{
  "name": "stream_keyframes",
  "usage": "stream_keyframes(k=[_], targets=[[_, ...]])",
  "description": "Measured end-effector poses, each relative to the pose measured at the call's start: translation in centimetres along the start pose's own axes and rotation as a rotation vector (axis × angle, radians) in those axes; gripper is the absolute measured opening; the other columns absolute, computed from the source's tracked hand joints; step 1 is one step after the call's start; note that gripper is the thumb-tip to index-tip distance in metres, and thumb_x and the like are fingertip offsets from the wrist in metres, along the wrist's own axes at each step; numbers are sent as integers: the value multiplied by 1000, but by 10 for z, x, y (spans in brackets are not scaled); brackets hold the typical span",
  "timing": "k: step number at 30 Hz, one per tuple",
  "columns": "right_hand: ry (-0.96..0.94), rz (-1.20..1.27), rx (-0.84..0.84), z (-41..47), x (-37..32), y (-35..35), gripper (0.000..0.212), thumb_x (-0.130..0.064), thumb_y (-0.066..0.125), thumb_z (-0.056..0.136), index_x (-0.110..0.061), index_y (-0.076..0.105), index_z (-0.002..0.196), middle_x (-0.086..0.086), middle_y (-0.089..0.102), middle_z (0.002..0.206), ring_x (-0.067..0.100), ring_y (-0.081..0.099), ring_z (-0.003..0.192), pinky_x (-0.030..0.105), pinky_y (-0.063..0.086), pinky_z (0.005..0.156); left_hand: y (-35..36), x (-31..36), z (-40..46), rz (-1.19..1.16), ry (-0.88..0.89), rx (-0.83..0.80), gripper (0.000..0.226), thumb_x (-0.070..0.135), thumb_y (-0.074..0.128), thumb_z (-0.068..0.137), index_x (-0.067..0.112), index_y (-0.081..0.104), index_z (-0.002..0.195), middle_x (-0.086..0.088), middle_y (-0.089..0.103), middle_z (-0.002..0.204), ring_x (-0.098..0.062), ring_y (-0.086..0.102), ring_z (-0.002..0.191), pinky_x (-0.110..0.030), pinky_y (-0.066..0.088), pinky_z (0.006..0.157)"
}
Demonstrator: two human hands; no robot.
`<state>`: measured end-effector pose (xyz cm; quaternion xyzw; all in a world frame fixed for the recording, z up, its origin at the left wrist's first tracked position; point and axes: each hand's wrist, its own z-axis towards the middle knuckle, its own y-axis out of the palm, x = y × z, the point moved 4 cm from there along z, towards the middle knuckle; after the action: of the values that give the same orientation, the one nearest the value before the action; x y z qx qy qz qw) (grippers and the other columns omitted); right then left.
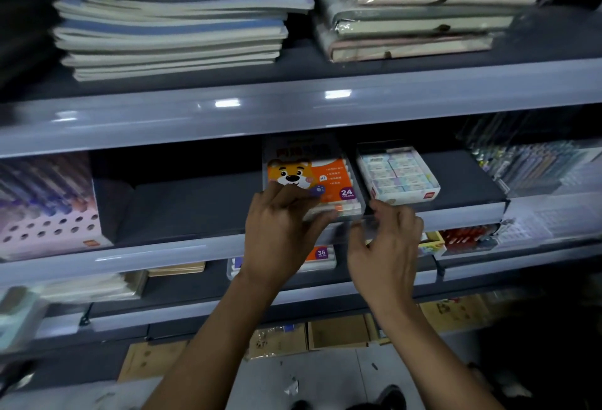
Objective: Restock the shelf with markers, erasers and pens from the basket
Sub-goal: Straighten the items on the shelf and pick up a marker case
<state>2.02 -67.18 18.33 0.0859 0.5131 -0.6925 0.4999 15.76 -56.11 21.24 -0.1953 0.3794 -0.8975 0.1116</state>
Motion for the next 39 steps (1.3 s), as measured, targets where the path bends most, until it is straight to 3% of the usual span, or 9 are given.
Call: stream_keyframes(k=[3,5,8,16,21,27,31,34,39], targets=[[19,-50,-15,-2,-2,7,36,-38,65,92,-15,67,120,4,46,114,22,40,108,31,36,83,-9,-16,1,154,-305,-20,44,53,52,102,15,72,109,-10,64,117,-32,54,108,-44,42,88],[46,-51,-21,0,-3,10,36,-43,64,93,-16,69,117,1,43,112,22,39,107,32,34,86,-7,-31,1,256,-490,-197,55,58,40,103,11,67,116,-15,57,127,-36,46,119,-47,36,102],[122,-56,-37,5,-3,14,38,-52,60,94,-19,70,110,-6,35,108,22,37,110,32,23,90,-3,-44,3,146,-584,-314,57,59,47,102,9,68,117,-14,56,134,-36,41,130,-45,30,110],[295,146,-68,6,-13,15,38,-58,55,96,-22,61,104,2,45,114,21,38,112,43,35,97,-2,-45,11,-206,-758,-275,44,52,58,101,10,67,112,-15,68,116,-37,57,113,-47,44,102],[393,568,-38,1,-27,11,18,-41,67,95,-28,55,96,-4,64,95,11,63,85,29,46,68,-15,-34,-3,-670,-941,-97,23,33,74,95,20,65,112,1,74,105,-19,70,98,-50,59,93],[693,939,-49,-19,-31,21,24,-34,77,91,-42,54,92,-15,73,96,7,74,89,38,61,75,-26,-19,-28,-926,-1000,92,56,18,84,83,20,54,131,3,72,116,-9,74,100,-33,64,85],[812,1145,16,-20,-29,15,31,-33,80,87,-31,56,107,-2,77,105,13,77,93,26,61,65,-28,-6,-49,-1065,-990,104,66,23,86,72,33,52,127,8,75,109,-3,74,98,-17,59,71],[775,1140,-11,-13,-27,5,34,-35,79,84,-31,60,112,-6,78,100,12,77,91,25,60,63,-28,-2,-59,-1122,-971,45,73,26,85,66,27,52,131,16,78,105,-6,76,96,-20,60,70],[725,1081,-81,-1,-15,-8,34,-21,75,93,-19,63,125,0,79,105,18,77,93,25,59,61,-45,-29,-56,-1230,-1033,78,54,12,73,87,13,55,137,-4,77,117,-26,76,104,-34,62,79]])
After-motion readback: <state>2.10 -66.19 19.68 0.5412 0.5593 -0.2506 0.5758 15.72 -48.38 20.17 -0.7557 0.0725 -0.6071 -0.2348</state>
